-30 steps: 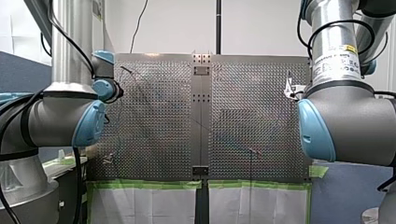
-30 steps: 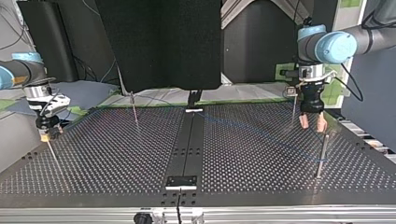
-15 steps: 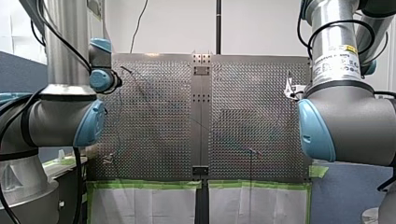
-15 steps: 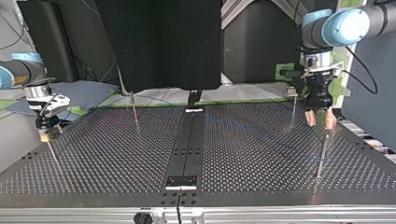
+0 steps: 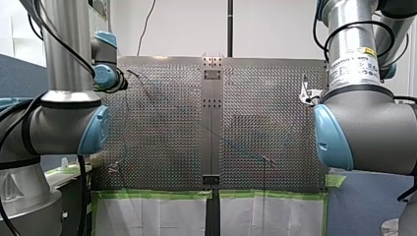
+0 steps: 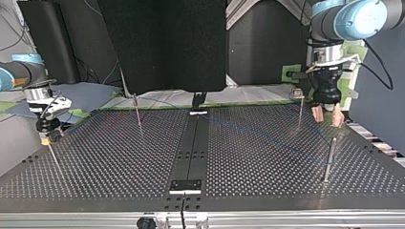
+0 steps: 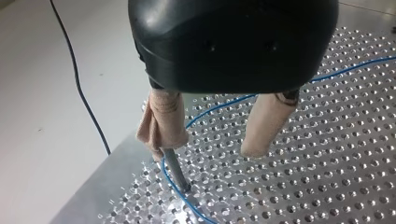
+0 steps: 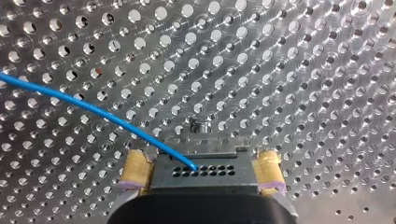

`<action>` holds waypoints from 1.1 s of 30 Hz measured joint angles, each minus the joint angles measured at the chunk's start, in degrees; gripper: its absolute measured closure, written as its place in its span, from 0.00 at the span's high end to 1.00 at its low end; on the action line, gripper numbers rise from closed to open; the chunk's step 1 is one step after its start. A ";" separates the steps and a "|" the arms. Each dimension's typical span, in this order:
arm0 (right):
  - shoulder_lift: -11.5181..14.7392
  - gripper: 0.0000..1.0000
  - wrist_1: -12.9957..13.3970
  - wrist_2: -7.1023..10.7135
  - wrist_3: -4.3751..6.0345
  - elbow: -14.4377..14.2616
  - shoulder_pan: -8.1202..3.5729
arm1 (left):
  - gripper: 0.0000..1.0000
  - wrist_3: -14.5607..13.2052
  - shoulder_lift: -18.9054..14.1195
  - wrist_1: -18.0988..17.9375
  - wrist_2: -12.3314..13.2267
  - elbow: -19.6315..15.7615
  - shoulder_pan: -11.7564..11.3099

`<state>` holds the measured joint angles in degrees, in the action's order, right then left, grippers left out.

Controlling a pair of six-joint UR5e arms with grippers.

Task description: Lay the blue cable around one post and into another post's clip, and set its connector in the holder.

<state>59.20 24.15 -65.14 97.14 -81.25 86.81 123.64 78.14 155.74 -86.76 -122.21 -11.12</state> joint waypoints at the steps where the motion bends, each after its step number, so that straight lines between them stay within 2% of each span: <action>1: 0.00 1.00 0.01 0.00 0.00 0.00 0.01 | 0.87 -0.51 -0.31 0.52 -0.13 0.20 0.02; 12: 0.00 1.00 -0.06 0.00 -0.04 -0.01 0.08 | 0.87 -6.82 -1.54 6.84 -2.97 5.55 0.32; 24: 0.00 1.00 -0.05 0.00 -0.04 -0.01 0.06 | 0.87 -13.76 -1.56 13.79 -3.24 12.49 0.65; 33: 0.00 1.00 -0.14 -0.01 -0.09 0.00 0.07 | 0.87 -19.04 -1.74 19.07 -3.31 17.76 1.77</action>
<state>59.20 24.00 -65.15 97.04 -81.26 86.88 104.60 76.41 174.82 -90.07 -104.45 -9.35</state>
